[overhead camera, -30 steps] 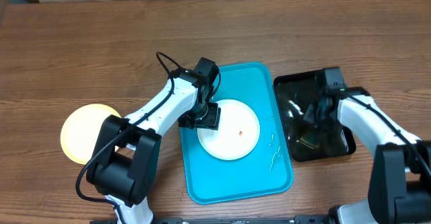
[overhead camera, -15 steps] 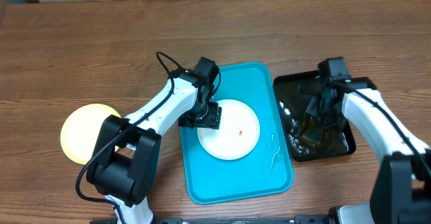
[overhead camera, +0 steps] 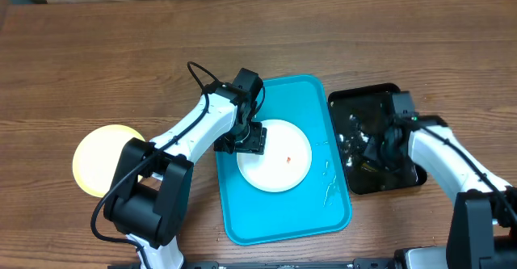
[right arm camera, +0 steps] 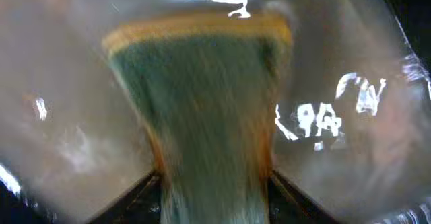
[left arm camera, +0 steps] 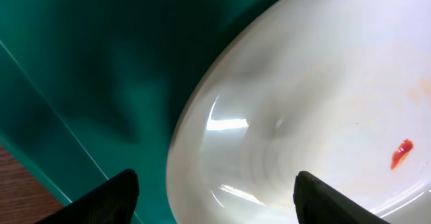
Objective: Clean dirty plates on tray and stack at the side
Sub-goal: 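Grasp the sponge in the black tray with right gripper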
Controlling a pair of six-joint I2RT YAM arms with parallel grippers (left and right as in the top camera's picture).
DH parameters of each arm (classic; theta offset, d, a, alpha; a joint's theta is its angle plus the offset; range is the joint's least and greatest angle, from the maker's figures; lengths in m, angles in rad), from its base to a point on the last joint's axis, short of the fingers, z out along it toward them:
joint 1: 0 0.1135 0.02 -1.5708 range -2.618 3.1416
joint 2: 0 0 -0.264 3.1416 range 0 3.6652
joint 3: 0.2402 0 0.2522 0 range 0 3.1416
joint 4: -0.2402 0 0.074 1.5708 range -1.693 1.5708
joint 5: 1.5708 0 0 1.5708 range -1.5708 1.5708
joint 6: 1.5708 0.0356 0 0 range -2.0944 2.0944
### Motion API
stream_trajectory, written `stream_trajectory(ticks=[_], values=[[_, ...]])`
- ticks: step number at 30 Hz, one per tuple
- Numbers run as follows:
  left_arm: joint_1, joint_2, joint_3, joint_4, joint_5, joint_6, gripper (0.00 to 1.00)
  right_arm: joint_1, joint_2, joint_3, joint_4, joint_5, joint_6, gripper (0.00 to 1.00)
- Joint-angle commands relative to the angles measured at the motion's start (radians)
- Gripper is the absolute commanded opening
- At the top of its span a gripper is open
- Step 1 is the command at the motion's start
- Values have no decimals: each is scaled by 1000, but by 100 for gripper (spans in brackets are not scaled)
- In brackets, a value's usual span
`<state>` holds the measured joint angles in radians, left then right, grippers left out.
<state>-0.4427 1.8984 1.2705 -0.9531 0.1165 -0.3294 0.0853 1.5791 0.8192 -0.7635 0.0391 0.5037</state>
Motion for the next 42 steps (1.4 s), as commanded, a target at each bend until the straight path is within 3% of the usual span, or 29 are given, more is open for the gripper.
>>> stream_trajectory(ticks=[1,3,4,7,9,11,13,18,23,25,27,30,33,38,42], values=[[5,-17,4,-2,8,8,75,-2,-6,-40,77,65,2,33],[5,-17,4,-2,8,8,75,-2,-6,-39,76,65,2,8],[5,-18,4,-2,8,8,75,-2,-6,-36,67,64,2,4],[5,-17,4,-2,8,8,76,-2,-7,-10,18,65,-13,4],[5,-17,4,-2,8,8,76,-2,-7,21,-16,64,-29,13],[5,-17,4,-2,8,8,76,-2,-7,60,-61,65,-41,31],[5,-17,4,-3,8,8,76,-2,-7,99,-106,65,-40,39],[5,-18,4,-3,8,8,77,-2,-7,138,-148,66,-40,46],[5,-17,4,1,7,8,75,-2,-6,94,-121,132,23,41],[5,-17,4,6,6,9,72,-2,-6,56,-93,144,45,38],[5,-17,-3,33,6,18,67,-2,-6,7,-48,99,51,27],[4,-17,-24,79,4,31,63,-2,-6,-11,-26,82,51,18],[4,-17,-84,146,5,38,50,-2,-6,-11,-19,50,50,11],[4,-16,-145,161,33,38,45,-1,-6,-21,-10,26,47,15],[4,-16,-151,169,31,38,19,-1,-6,-55,49,7,47,4]])
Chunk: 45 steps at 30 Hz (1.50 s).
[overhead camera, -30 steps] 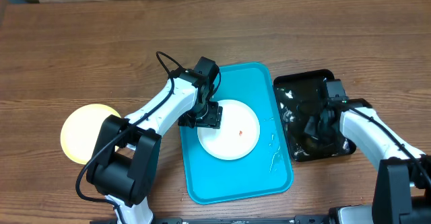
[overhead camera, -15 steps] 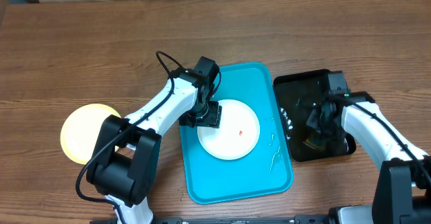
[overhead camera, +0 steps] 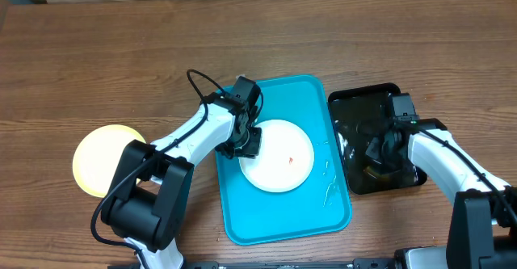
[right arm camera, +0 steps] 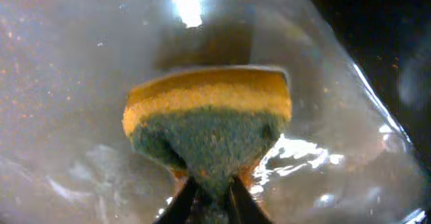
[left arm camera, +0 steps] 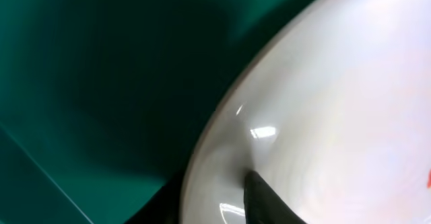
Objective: Clean dirty plates on tray and stack at the side
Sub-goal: 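Grasp the sponge in the black tray with right gripper, then scrub the white plate with the sponge in right gripper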
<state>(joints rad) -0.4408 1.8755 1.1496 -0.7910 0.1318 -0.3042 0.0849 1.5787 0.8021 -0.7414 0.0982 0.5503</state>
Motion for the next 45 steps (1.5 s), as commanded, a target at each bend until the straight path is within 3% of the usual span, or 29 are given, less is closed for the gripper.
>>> stream_trajectory(ticks=[1,2,10,15,19,25,34,39,45], values=[[2,6,-31,6,18,12,9,-1,-6,-41,32,-56,0,4],[2,6,-31,6,20,10,4,-1,-6,-40,34,-56,0,4],[2,6,-31,6,50,9,4,1,-58,100,-113,-57,-69,4],[2,6,-31,6,50,-8,4,41,-153,227,-220,-165,-188,4],[2,6,-31,6,53,-42,4,127,-220,259,-235,-262,-245,4],[2,6,-31,7,53,-78,4,332,-224,243,-179,-288,-206,4],[2,6,-31,10,53,-102,4,553,-58,164,86,-229,-49,4],[2,6,-31,13,53,-103,4,589,82,164,188,-204,-48,4],[2,6,-31,12,53,-103,4,589,225,164,190,-103,31,4]])
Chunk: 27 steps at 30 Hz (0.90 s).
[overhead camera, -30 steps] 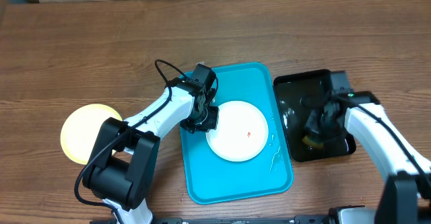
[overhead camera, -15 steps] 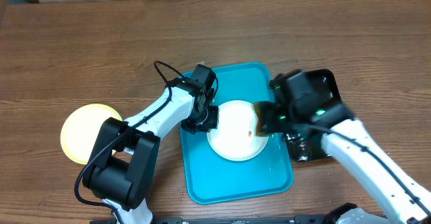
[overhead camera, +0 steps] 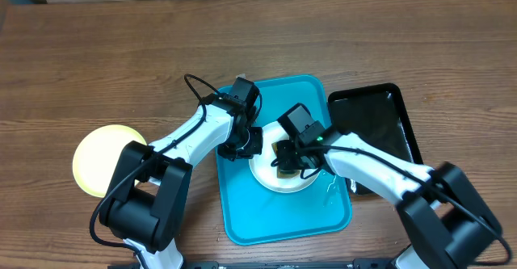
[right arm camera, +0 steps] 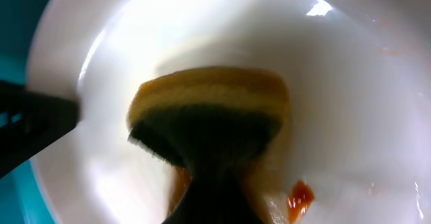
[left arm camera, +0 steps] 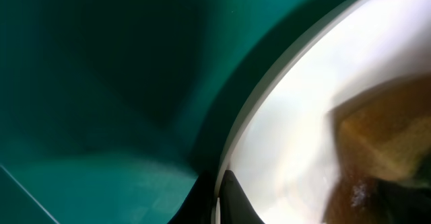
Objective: Clean dirty plates on tray and stack at the side
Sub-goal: 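Scrub the white plate with the sponge in right gripper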
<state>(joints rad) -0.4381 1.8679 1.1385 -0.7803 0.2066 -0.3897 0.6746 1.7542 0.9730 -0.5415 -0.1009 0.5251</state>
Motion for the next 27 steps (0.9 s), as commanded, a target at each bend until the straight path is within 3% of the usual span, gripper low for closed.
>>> stream_trajectory(ticks=[1,6,11,20,27], values=[[0,14,-19,2,-23,-18,4,-2,63,-6,-24,128,77,4],[0,14,-20,-2,-38,-18,4,-4,72,-5,-177,335,256,4],[0,14,-21,-11,-66,-18,4,-22,72,-5,-264,431,317,4],[16,14,-24,-42,-106,-18,4,-119,50,25,-360,470,311,4],[23,14,-24,-47,-106,-18,4,-120,-139,85,-388,436,206,4]])
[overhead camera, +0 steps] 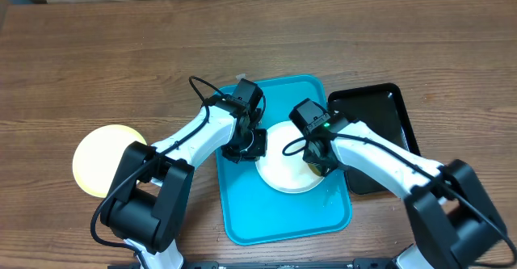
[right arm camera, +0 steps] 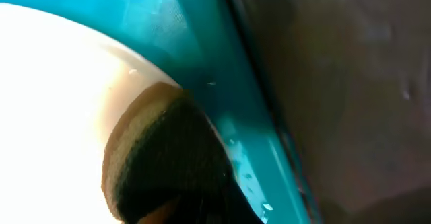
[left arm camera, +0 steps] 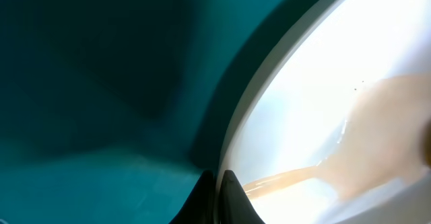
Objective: Clean dirty plates on tray and stack at the side
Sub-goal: 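Scrub the white plate with the sponge in right gripper, then return the sponge to the black tray with right gripper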
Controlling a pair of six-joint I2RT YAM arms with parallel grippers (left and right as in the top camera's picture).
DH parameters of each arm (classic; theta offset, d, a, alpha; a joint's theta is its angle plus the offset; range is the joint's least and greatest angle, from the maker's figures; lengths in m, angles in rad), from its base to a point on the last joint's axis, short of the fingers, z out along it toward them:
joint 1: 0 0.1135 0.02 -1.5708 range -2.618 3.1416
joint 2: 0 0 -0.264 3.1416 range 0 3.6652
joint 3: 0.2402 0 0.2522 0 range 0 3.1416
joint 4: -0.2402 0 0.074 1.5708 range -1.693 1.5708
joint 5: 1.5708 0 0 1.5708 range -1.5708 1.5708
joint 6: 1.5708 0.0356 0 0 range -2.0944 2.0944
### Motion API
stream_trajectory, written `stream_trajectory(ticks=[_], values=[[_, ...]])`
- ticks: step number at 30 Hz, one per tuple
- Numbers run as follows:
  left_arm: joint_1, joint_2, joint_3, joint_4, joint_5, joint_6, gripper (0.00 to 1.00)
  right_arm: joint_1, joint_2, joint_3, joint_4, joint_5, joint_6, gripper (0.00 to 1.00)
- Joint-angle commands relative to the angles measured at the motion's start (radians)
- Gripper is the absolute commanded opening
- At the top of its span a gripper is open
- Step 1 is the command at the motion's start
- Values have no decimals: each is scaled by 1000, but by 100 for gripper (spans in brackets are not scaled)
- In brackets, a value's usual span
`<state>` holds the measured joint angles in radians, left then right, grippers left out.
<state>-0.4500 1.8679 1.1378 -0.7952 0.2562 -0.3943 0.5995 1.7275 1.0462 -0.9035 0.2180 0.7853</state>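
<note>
A white plate (overhead camera: 283,166) lies on the teal tray (overhead camera: 279,216). My left gripper (overhead camera: 252,145) is shut on the plate's left rim, its fingertips (left arm camera: 217,200) pinching the edge; a pale brown wet streak (left arm camera: 363,136) crosses the plate. My right gripper (overhead camera: 317,162) is shut on a yellow-and-green sponge (right arm camera: 165,160), which presses on the plate's right edge (right arm camera: 60,83) next to the tray wall (right arm camera: 232,109). No red stain shows on the plate.
A black tray (overhead camera: 381,132) of water stands right of the teal tray, close to my right arm. A yellow plate (overhead camera: 98,160) lies on the wooden table (overhead camera: 121,59) at the left.
My right gripper and the sponge have gone from the plate's left-middle to its right edge. The red spot seen then is gone from view; a brownish wet streak lies on the plate. The left gripper holds still.
My left gripper stood open around the plate's left rim while the right one had the sponge in the black tray's water. Then the left was shut on the rim and the right pinched the sponge. Later the sponge was on the plate by the red spot, now at its right edge.
</note>
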Motion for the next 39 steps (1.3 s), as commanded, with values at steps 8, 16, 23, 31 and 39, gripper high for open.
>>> stream_trajectory(ticks=[8,16,23,31,39], values=[[35,14,-23,-31,-154,-10,4,-149,-389,21,-30,-18,-175,4],[34,14,-23,-31,-151,-10,4,-352,-435,-16,-22,-100,-291,4],[34,14,-23,-29,-141,-10,4,-440,-307,-140,102,-106,-293,4],[34,14,-23,22,-98,58,16,-455,-304,-97,100,-193,-327,35],[34,15,-24,42,-101,129,4,-455,-478,56,-111,-270,-349,49]])
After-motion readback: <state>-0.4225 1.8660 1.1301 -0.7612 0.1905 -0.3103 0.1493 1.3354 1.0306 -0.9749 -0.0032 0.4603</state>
